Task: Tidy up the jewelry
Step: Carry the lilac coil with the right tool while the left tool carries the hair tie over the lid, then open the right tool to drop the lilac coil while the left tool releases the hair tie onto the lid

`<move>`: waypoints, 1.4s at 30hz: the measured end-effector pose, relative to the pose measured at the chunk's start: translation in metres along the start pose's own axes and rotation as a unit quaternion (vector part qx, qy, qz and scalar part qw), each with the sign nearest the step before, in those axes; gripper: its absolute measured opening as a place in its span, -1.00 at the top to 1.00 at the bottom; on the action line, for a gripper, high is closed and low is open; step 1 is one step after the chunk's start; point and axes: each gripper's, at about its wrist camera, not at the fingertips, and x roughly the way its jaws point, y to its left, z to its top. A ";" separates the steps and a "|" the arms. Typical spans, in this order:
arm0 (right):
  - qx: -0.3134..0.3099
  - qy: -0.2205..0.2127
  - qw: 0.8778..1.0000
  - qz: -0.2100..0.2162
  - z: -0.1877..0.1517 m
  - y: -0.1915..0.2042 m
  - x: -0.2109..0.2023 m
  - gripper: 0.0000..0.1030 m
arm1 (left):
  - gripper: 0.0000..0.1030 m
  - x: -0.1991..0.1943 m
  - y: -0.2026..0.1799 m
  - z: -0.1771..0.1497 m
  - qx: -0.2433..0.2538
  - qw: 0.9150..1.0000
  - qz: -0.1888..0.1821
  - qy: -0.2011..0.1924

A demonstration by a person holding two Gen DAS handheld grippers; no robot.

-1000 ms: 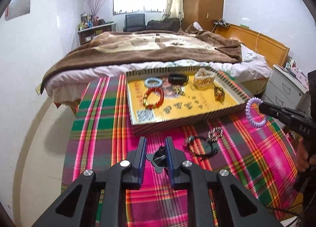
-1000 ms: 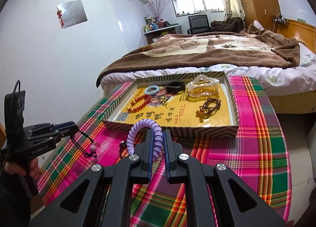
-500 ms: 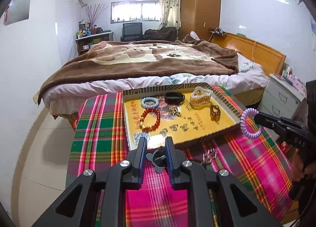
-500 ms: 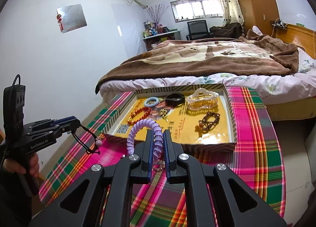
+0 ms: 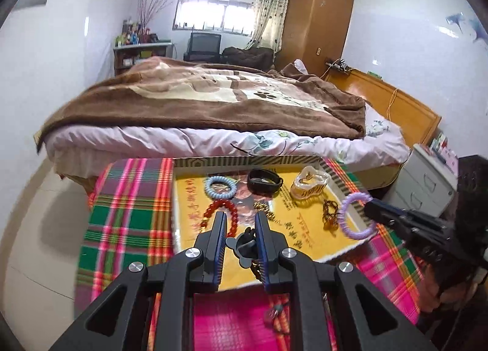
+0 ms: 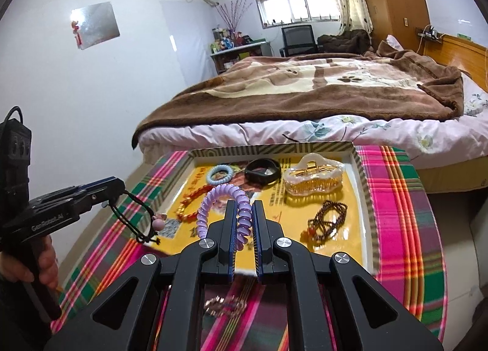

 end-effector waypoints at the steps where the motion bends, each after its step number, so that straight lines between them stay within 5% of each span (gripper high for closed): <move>1: 0.003 0.004 1.000 -0.001 0.001 -0.002 0.005 0.81 | 0.63 0.005 0.000 0.001 -0.004 1.000 -0.002 0.003; 8: 0.001 0.052 0.999 -0.010 -0.003 -0.014 0.043 0.81 | 0.63 0.050 -0.003 0.000 -0.005 0.999 -0.013 0.032; 15: 0.004 0.098 0.994 -0.037 -0.011 -0.027 0.076 0.81 | 0.63 0.088 0.007 -0.014 0.004 0.996 0.024 0.081; 25: -0.011 0.115 0.992 -0.059 -0.015 -0.030 0.089 0.81 | 0.61 0.102 0.014 -0.024 0.001 0.994 0.036 0.105; 27: -0.010 0.117 0.991 -0.064 -0.015 -0.030 0.088 0.80 | 0.49 0.104 0.012 -0.025 0.004 0.993 0.043 0.108; 30: -0.011 0.115 0.991 -0.065 -0.015 -0.029 0.088 0.65 | 0.02 0.101 0.012 -0.026 0.005 0.993 0.050 0.102; 35: -0.012 0.108 0.992 -0.068 -0.012 -0.027 0.084 0.55 | 0.00 0.094 0.010 -0.024 0.007 0.994 0.051 0.098; 37: -0.008 0.102 0.993 -0.064 -0.012 -0.027 0.079 0.35 | -0.01 0.088 0.009 -0.024 0.008 0.994 0.048 0.093; 42: -0.007 0.085 0.995 -0.058 -0.011 -0.022 0.061 0.31 | -0.25 0.070 0.001 -0.026 0.016 0.996 0.047 0.077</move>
